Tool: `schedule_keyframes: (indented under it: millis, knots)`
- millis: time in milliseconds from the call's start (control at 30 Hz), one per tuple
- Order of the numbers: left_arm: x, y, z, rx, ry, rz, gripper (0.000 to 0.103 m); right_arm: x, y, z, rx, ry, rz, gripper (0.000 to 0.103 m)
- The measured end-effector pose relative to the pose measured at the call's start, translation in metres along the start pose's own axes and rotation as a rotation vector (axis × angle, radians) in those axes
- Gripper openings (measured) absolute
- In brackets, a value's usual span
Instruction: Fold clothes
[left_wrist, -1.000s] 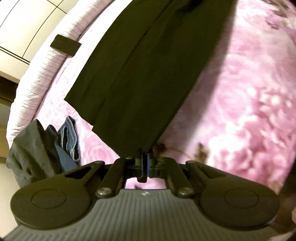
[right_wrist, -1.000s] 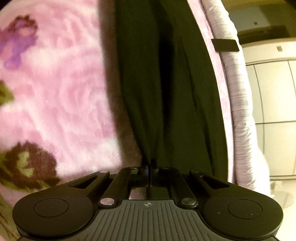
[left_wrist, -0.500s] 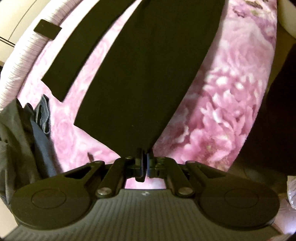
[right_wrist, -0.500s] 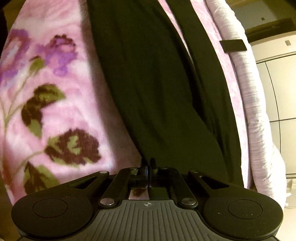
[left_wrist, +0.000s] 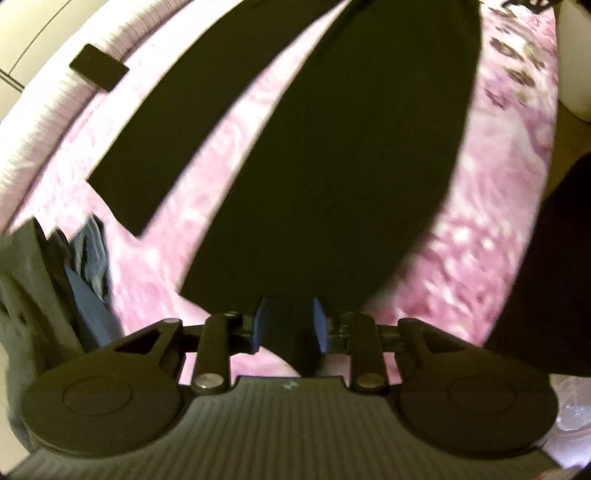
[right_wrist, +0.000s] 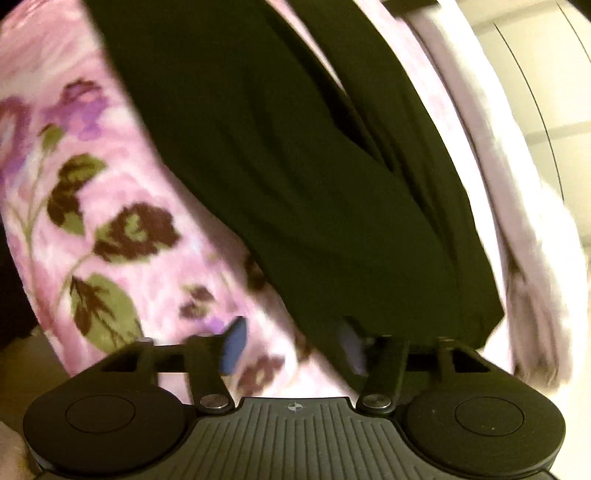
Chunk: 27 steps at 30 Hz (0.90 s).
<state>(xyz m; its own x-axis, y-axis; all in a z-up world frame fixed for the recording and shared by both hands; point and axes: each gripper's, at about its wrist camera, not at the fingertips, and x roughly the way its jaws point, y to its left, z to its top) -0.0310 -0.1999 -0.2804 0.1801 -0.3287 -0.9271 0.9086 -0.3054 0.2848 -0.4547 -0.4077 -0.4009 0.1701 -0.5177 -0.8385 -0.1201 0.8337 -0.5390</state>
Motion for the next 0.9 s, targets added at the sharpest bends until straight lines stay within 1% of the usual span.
schedule_keyframes:
  millis: [67, 133, 200, 267, 367, 433, 467, 533, 567, 600, 667, 700, 733, 767, 800, 867, 900]
  knots:
    - [0.008, 0.014, 0.01, 0.006, -0.024, 0.006, 0.027, -0.002, -0.011, 0.003, 0.059, 0.024, -0.01, 0.058]
    - [0.021, 0.028, 0.021, 0.013, -0.045, 0.009, 0.027, 0.001, -0.025, 0.014, 0.125, 0.031, -0.011, 0.058]
    - [0.036, 0.038, 0.031, 0.039, -0.067, -0.003, 0.027, 0.011, -0.044, 0.037, 0.185, 0.035, -0.012, 0.059]
    - [0.052, 0.043, 0.038, 0.072, -0.082, -0.027, 0.027, 0.026, -0.064, 0.066, 0.232, 0.03, -0.001, 0.058]
    - [0.078, 0.046, 0.044, 0.107, -0.076, -0.095, 0.027, 0.045, -0.092, 0.103, 0.244, -0.006, -0.002, 0.058]
    - [0.093, 0.046, 0.046, 0.13, -0.067, -0.128, 0.027, 0.061, -0.108, 0.122, 0.193, -0.039, -0.019, 0.058]
    - [0.099, 0.046, 0.047, 0.132, -0.061, -0.134, 0.03, 0.067, -0.114, 0.125, 0.174, -0.054, -0.033, 0.058]
    - [0.105, 0.05, 0.048, 0.099, -0.054, -0.149, 0.03, 0.08, -0.132, 0.13, 0.148, -0.073, -0.055, 0.058]
    - [0.106, 0.053, 0.049, 0.073, -0.044, -0.156, 0.027, 0.09, -0.142, 0.132, 0.148, -0.069, -0.057, 0.058]
    - [0.106, 0.055, 0.05, 0.048, -0.034, -0.156, 0.022, 0.1, -0.152, 0.134, 0.149, -0.067, -0.058, 0.058]
    - [0.104, 0.06, 0.05, -0.01, 0.001, -0.112, 0.0, 0.114, -0.171, 0.13, 0.183, -0.075, -0.045, 0.058]
    - [0.103, 0.063, 0.05, -0.04, 0.021, -0.083, 0.0, 0.121, -0.18, 0.127, 0.205, -0.077, -0.032, 0.058]
    - [0.102, 0.066, 0.051, -0.071, 0.041, -0.054, 0.0, 0.124, -0.184, 0.115, 0.226, -0.084, -0.02, 0.058]
    - [0.101, 0.069, 0.05, -0.102, 0.063, -0.029, 0.0, 0.127, -0.19, 0.11, 0.244, -0.093, -0.009, 0.058]
    - [0.101, 0.073, 0.049, -0.13, 0.085, -0.011, 0.0, 0.13, -0.196, 0.105, 0.26, -0.102, 0.0, 0.058]
    - [0.097, 0.075, 0.052, -0.155, 0.106, 0.004, 0.0, 0.134, -0.205, 0.089, 0.279, -0.111, -0.003, 0.058]
    - [0.094, 0.076, 0.055, -0.163, 0.113, 0.009, 0.0, 0.136, -0.211, 0.083, 0.294, -0.104, 0.012, 0.058]
